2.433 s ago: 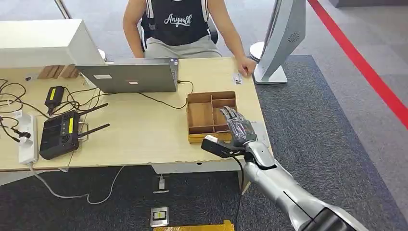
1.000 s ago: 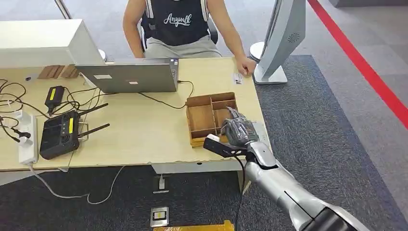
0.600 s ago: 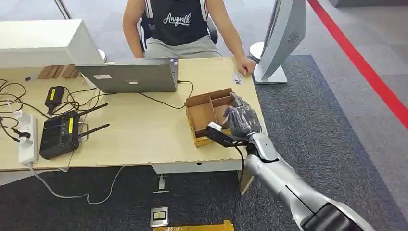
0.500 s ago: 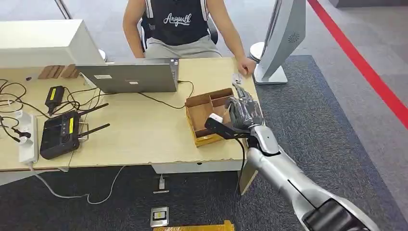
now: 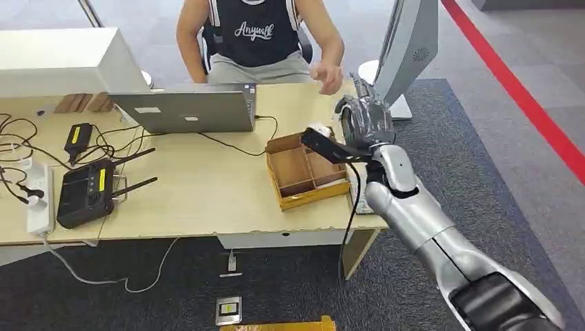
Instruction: Pass the card to the sensor for recognition and then transmit it.
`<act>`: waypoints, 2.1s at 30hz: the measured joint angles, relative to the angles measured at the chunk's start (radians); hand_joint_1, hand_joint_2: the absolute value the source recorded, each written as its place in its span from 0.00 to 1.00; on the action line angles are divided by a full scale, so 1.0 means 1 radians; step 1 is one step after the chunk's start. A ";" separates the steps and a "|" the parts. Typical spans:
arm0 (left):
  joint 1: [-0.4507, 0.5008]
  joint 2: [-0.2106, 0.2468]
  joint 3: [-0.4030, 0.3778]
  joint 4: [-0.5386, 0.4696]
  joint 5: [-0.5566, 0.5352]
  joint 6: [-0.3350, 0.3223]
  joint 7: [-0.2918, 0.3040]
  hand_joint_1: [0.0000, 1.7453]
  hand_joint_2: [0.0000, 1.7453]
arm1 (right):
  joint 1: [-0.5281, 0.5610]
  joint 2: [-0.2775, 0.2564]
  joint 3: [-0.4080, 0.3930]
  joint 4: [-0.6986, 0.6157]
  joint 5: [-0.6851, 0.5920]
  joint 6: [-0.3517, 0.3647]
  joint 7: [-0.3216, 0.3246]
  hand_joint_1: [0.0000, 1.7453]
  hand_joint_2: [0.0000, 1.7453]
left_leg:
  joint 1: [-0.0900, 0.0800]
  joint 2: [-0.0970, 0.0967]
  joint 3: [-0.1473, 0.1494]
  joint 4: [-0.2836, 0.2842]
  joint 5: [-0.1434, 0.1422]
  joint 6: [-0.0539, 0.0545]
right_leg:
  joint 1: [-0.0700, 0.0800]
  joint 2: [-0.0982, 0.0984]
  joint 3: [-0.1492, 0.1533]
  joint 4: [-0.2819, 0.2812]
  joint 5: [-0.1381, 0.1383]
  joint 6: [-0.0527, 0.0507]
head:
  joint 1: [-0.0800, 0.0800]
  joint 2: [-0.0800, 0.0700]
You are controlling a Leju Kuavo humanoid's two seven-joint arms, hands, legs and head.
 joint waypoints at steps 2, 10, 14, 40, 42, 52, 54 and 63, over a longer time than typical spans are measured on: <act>-0.001 0.000 -0.003 0.000 0.000 -0.005 -0.005 0.00 0.00 | 0.000 0.005 0.002 -0.003 0.011 0.007 -0.002 1.00 1.00 | 0.000 0.000 0.000 0.000 0.000 0.000 | 0.000 0.000 0.000 0.000 0.000 0.000 | 0.000 0.000; -0.011 0.001 -0.019 0.000 -0.004 -0.022 -0.006 0.00 0.00 | -0.043 0.029 0.008 0.006 0.021 0.051 -0.011 1.00 1.00 | 0.000 0.000 -0.001 0.000 0.000 0.000 | 0.000 0.000 -0.001 0.000 0.000 0.000 | 0.000 0.000; -0.024 0.001 -0.036 -0.002 -0.005 -0.034 -0.006 0.00 0.00 | -0.124 0.055 0.020 0.070 0.024 0.074 -0.016 1.00 1.00 | 0.000 0.000 -0.001 0.000 0.001 0.000 | 0.000 0.000 -0.001 0.000 0.000 0.000 | 0.000 0.000; -0.028 0.006 -0.078 -0.008 0.015 -0.042 0.004 0.00 0.00 | -0.337 0.216 0.085 0.561 0.027 0.097 -0.023 1.00 1.00 | 0.000 0.000 -0.001 0.000 0.001 0.000 | 0.000 0.000 -0.001 0.000 0.000 0.000 | 0.000 0.000; -0.028 0.006 -0.079 -0.008 0.015 -0.042 0.004 0.00 0.00 | -0.337 0.218 0.088 0.570 0.027 0.096 -0.023 1.00 1.00 | 0.000 0.000 -0.001 0.000 0.001 0.000 | 0.000 0.000 -0.001 0.000 0.000 0.000 | 0.000 0.000; -0.028 0.007 -0.080 -0.008 0.015 -0.042 0.004 0.00 0.00 | -0.338 0.224 0.092 0.606 0.027 0.096 -0.023 1.00 1.00 | 0.000 0.000 -0.001 0.000 0.001 0.000 | 0.000 0.000 -0.001 0.000 0.000 0.000 | 0.000 0.000; -0.028 0.007 -0.080 -0.008 0.015 -0.042 0.004 0.00 0.00 | -0.339 0.225 0.094 0.611 0.027 0.096 -0.023 1.00 1.00 | 0.000 0.000 -0.001 0.000 0.001 0.000 | 0.000 0.000 -0.001 0.000 0.000 0.000 | 0.000 0.000; -0.028 0.007 -0.087 -0.008 0.009 -0.046 0.004 0.00 0.00 | -0.336 0.206 0.093 0.620 -0.013 0.046 -0.013 0.00 0.00 | 0.000 0.000 -0.001 0.000 0.001 0.000 | 0.000 0.000 -0.001 0.000 0.000 0.000 | 0.000 0.000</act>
